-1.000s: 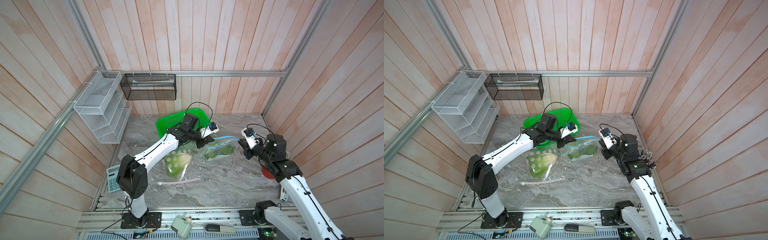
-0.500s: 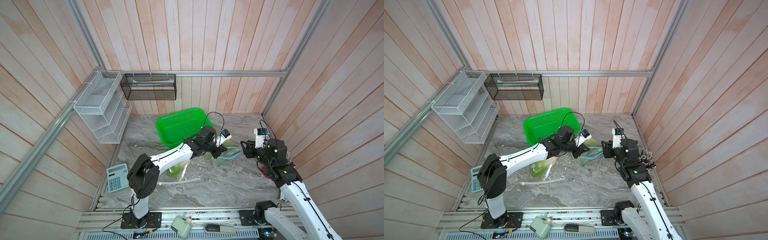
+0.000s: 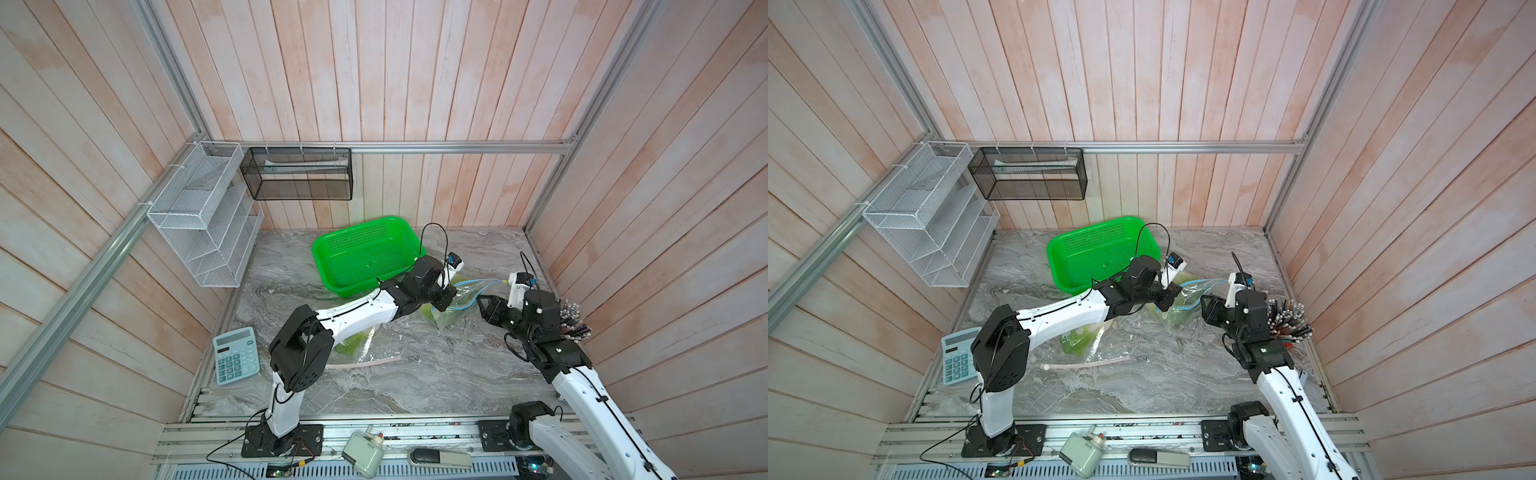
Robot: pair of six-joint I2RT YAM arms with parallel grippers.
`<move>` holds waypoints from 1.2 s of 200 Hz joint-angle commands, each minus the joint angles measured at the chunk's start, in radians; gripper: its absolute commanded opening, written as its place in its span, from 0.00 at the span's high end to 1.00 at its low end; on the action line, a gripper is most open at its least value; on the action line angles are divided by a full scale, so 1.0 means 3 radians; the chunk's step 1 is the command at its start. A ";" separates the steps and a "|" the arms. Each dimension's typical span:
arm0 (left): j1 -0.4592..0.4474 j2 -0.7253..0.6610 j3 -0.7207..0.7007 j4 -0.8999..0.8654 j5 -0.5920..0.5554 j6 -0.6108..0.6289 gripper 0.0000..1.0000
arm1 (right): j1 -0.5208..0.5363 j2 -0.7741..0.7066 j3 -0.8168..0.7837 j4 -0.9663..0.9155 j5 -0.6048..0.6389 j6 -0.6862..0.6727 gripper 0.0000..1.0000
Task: Open the zip-top bag and take out the chinese cabbages
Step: Open the zipper of the food storage bag at the center of the board.
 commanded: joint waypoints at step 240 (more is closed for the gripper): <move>-0.0511 -0.0464 -0.0689 0.0763 -0.0729 -0.0034 1.00 | 0.0065 -0.0389 -0.0465 -0.0790 0.0301 0.0974 0.72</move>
